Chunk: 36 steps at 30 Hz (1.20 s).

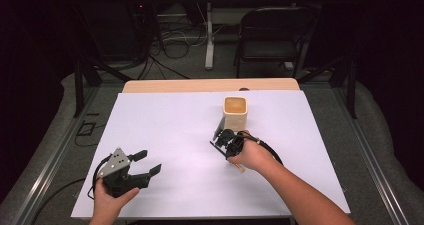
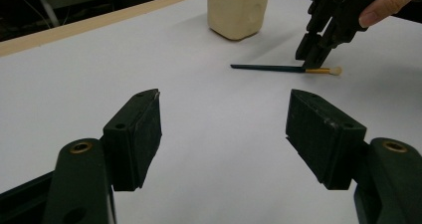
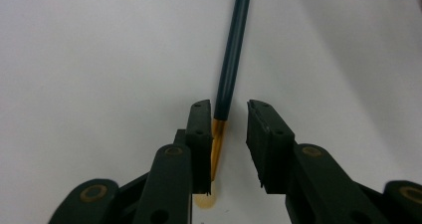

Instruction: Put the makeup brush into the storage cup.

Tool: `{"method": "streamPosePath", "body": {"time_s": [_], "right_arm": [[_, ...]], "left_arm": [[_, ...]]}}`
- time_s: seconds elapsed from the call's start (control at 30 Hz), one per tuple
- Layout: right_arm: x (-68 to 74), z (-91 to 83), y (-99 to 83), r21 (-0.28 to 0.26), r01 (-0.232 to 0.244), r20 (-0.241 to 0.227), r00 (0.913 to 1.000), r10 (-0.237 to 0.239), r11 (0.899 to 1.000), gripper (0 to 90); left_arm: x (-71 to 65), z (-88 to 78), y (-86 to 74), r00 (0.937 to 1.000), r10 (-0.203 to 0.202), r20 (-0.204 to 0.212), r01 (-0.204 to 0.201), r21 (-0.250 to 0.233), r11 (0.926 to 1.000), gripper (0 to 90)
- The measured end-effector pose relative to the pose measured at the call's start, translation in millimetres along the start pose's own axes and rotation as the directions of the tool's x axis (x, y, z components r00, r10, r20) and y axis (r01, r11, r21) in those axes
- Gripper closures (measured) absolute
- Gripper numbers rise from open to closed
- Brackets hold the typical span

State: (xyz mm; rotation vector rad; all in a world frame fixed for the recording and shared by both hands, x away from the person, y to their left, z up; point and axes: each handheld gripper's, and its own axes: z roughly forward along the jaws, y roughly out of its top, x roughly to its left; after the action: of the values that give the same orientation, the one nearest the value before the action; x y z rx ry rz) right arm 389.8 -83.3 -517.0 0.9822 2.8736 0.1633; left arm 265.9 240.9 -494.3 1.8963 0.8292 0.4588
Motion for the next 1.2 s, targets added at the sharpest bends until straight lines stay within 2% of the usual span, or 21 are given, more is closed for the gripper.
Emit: {"method": "streamPosePath", "body": {"time_s": [0.23, 0.8, 1.0, 1.07, 1.2], "right_arm": [[-0.2, 3.8, -0.3, 0.021, -0.013, -0.028, 0.9995, 0.014, 1.0, 74.7], [1.8, 9.0, -1.0, 0.03, -0.009, -0.032, 0.9994, 0.01, 1.0, 76.6], [3.2, 8.8, 0.0, 0.051, -0.003, -0.028, 0.9996, 0.005, 0.999, 78.4], [3.4, 10.5, -0.5, 0.031, -0.002, -0.029, 0.9996, 0.003, 1.0, 79.3], [5.2, 10.1, 0.3, 0.041, 0.001, -0.027, 0.9996, 0.0, 0.999, 82.3]], "left_arm": [[0.3, -0.2, 0.0, 1.0, 0.002, -0.002, -0.002, 0.001, 1.0, 30.4], [0.2, 0.0, -0.1, 1.0, 0.002, -0.002, -0.002, 0.001, 1.0, 30.5], [0.2, 0.2, -0.2, 1.0, 0.004, -0.002, -0.004, 0.001, 1.0, 30.6], [0.0, 0.3, -0.2, 1.0, 0.004, -0.002, -0.004, 0.0, 1.0, 30.6], [0.1, 0.2, -0.2, 1.0, 0.004, -0.002, -0.003, 0.001, 1.0, 30.6]]}}
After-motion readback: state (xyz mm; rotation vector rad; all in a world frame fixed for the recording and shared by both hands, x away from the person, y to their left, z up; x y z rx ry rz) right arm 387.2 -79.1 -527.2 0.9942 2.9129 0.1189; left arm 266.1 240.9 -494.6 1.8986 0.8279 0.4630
